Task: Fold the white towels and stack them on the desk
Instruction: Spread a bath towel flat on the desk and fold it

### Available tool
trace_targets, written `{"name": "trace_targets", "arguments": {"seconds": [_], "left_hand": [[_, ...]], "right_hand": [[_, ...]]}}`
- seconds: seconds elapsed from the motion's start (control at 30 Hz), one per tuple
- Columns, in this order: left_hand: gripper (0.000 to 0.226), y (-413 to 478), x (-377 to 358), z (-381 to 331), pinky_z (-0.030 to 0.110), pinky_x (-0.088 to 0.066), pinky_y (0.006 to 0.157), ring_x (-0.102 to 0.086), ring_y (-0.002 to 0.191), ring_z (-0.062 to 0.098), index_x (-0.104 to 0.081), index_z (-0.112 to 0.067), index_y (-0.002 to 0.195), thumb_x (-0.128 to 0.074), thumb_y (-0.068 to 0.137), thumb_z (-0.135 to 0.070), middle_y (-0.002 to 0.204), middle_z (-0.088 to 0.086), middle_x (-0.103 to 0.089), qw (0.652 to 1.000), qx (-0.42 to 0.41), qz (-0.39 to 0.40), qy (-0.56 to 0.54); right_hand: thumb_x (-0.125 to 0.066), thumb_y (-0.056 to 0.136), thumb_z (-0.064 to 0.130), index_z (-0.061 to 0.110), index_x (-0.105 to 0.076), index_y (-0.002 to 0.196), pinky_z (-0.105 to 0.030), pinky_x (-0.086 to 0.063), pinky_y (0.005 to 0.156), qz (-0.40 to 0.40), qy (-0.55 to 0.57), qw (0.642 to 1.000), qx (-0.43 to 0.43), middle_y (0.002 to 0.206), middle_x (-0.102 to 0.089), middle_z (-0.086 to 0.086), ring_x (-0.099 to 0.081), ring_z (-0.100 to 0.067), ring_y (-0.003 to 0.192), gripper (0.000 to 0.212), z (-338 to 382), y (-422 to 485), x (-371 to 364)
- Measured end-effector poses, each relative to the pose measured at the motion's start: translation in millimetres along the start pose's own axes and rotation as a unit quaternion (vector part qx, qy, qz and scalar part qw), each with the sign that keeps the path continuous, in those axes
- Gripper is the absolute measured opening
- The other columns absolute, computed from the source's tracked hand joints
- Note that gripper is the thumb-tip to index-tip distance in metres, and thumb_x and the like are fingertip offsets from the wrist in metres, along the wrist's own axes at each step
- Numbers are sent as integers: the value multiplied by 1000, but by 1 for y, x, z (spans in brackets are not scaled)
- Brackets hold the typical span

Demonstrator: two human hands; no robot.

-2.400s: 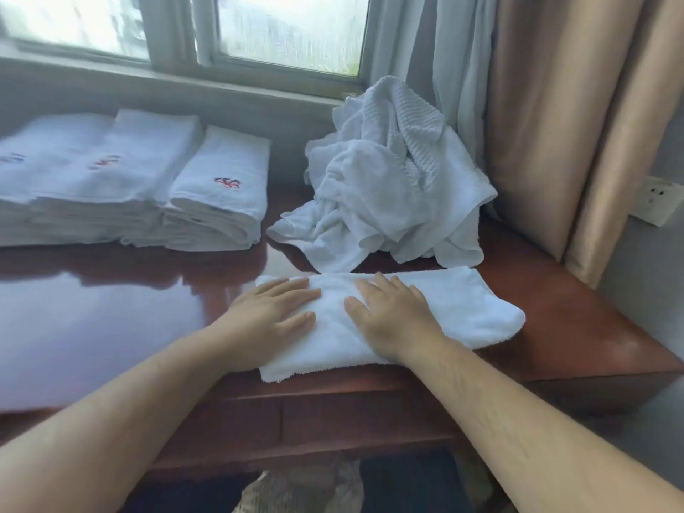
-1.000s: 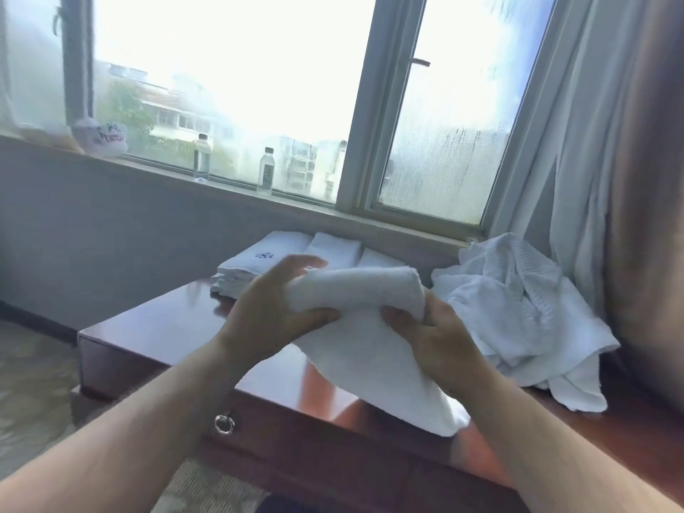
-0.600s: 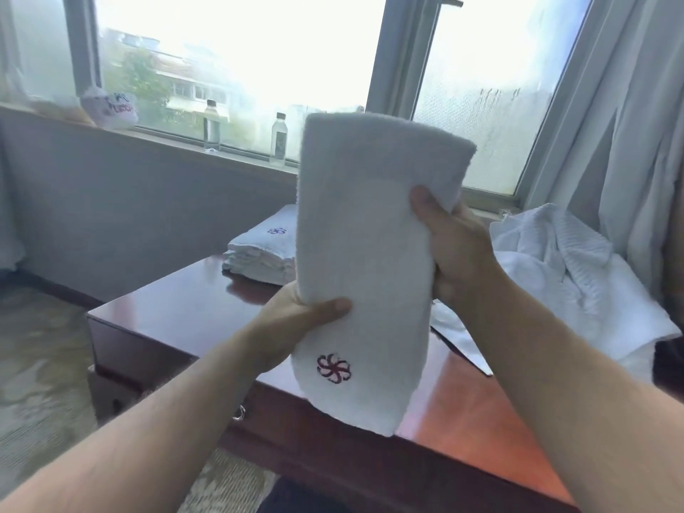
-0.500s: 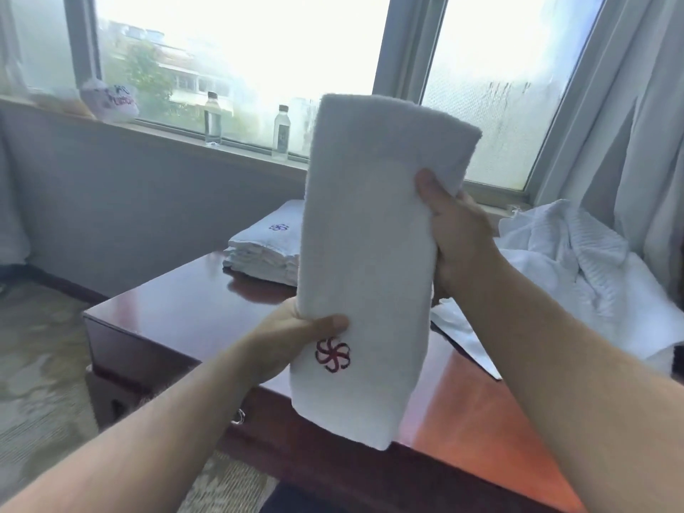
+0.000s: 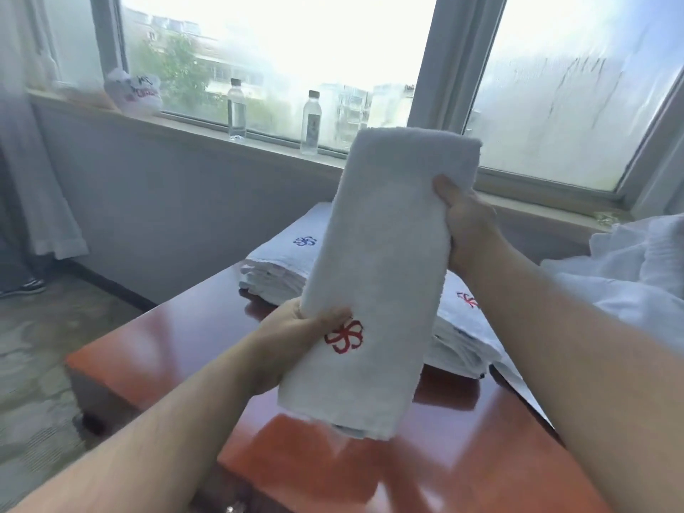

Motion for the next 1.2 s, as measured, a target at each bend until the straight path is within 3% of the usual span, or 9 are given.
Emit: {"name": "trace_targets", "arguments": {"seconds": [0.37, 0.5, 0.57, 0.73, 0.83, 0.9, 0.97, 1.07, 1.2], "left_hand": [[55, 97, 128, -56, 38, -60, 74, -74, 96, 34, -77, -17, 105, -89, 63, -51, 113, 17, -74, 995, 28, -86, 50], [60, 129, 153, -60, 43, -61, 78, -72, 99, 37, -70, -3, 117, -85, 73, -42, 118, 24, -70, 995, 33, -93, -20], [54, 144, 160, -54, 46, -60, 87, -66, 112, 42, -65, 2, 125, -75, 86, -34, 125, 26, -66, 993, 24, -83, -76], [47, 155, 171, -1, 39, -62, 82, -69, 112, 32, -68, -3, 127, -58, 94, -34, 126, 19, -68, 975, 112, -101, -161], [43, 152, 176, -5, 44, -49, 105, -61, 125, 33, -65, -11, 132, -68, 93, -30, 137, 16, -62, 992, 85, -47, -79], [57, 153, 184, -17, 44, -52, 101, -61, 124, 34, -54, -17, 142, -74, 88, -19, 138, 12, -62, 994, 51, -61, -69], [69, 157, 195, -28, 40, -60, 87, -68, 114, 29, -48, -22, 142, -79, 82, -13, 135, 5, -65, 986, 27, -138, -83], [50, 161, 209, -38, 42, -60, 86, -69, 107, 26, -55, -18, 137, -69, 89, -17, 124, 10, -71, 965, 2, -231, -121], [35, 164, 199, -20, 46, -58, 85, -71, 106, 35, -60, -9, 132, -59, 100, -22, 117, 15, -73, 972, 40, -228, -32]], "right_hand": [[-61, 99, 21, 10, -60, 132, -57, -58, 88, 27, 43, 998, -41, 117, -73, -19, -72, -38, 104, 34, -73, 154, -61], [-59, 100, 22, 11, -60, 132, -54, -60, 86, 17, 52, 997, -59, 113, -74, -17, -74, -33, 99, 34, -117, 198, -58], [-61, 99, 21, 7, -62, 126, -49, -62, 80, -6, 52, 997, -60, 108, -76, -17, -75, -31, 93, 31, -133, 217, -51], [-67, 94, 40, 3, -66, 121, -50, -59, 88, -12, -106, 974, -202, 112, -73, -19, -72, -35, 101, 45, -202, 244, -27], [-74, 88, 35, 7, -70, 113, -44, -62, 73, -14, -198, 954, -227, 98, -76, -16, -74, -33, 87, 38, -224, 252, -13], [-75, 83, 24, 6, -68, 109, -52, -62, 77, -24, -233, 948, -216, 99, -75, -20, -74, -35, 87, 32, -223, 259, -12], [-73, 74, 19, 4, -69, 101, -59, -59, 82, -48, -232, 955, -180, 101, -74, -20, -74, -36, 88, 32, -213, 265, -12], [-73, 67, 16, 2, -71, 95, -60, -60, 81, -77, -175, 972, -137, 93, -76, -17, -75, -34, 85, 31, -205, 270, -10], [-70, 68, 30, 8, -65, 107, -59, -60, 80, -48, -208, 965, -152, 101, -74, -16, -73, -36, 87, 45, -212, 261, -10]]}}
Point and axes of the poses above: each hand's wrist, its own y-axis towards the middle knuckle, its own x-axis out of the back of the hand, z = x × y, the point moved 10 cm from there along y, towards the middle knuckle
